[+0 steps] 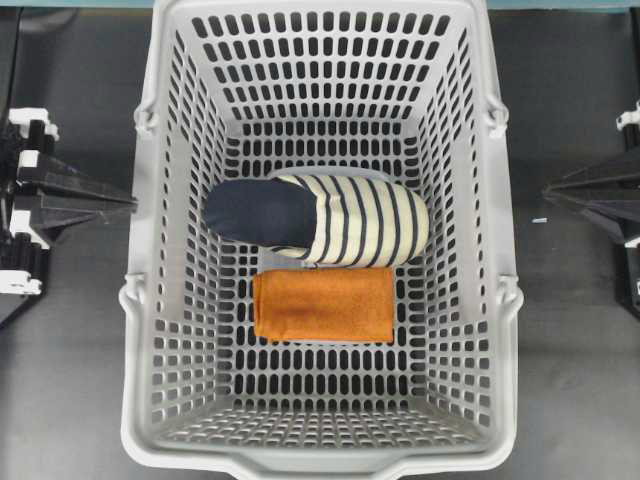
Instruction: Pick up the orange cloth from the shopping basket with the left arm.
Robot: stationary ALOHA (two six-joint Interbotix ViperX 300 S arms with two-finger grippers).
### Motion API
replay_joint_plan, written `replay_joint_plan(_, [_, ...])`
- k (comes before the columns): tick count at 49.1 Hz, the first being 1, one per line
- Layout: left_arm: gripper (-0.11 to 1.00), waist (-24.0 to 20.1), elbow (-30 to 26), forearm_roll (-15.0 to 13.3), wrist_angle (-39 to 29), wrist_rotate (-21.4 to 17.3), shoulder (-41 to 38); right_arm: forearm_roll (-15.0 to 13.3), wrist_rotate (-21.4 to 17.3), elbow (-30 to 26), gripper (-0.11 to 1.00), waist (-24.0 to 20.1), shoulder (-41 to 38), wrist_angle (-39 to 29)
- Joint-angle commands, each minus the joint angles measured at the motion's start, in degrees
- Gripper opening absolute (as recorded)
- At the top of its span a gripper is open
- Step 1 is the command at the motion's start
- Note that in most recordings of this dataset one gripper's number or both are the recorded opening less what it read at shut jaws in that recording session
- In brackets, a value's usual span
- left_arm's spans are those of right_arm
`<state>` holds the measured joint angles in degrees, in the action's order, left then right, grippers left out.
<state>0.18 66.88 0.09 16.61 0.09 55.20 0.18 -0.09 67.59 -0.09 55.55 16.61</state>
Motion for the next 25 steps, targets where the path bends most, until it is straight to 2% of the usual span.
replay_joint_plan(1, [0.06, 0.26, -5.01, 2.37, -3.87, 2.02, 0.18, 0.18, -0.97, -0.97, 0.00, -0.97, -0.79, 0.62])
replay_joint_plan(7, [0.00, 0.35, -12.66, 2.37, -16.52, 4.75, -1.32, 1.23, -1.85, -0.88, -0.01, -1.76, -0.79, 0.53])
replay_joint_plan(15, [0.00, 1.76, -23.64, 2.46, -31.90, 5.01, -6.50, 1.23, -3.08, -0.88, -0.01, -1.93, -0.88, 0.53])
replay_joint_plan(25, [0.00, 3.08, -38.32, 2.46, -48.78, 5.01, -19.42, 1.23, -3.16, -0.88, -0.01, -1.93, -0.88, 0.53])
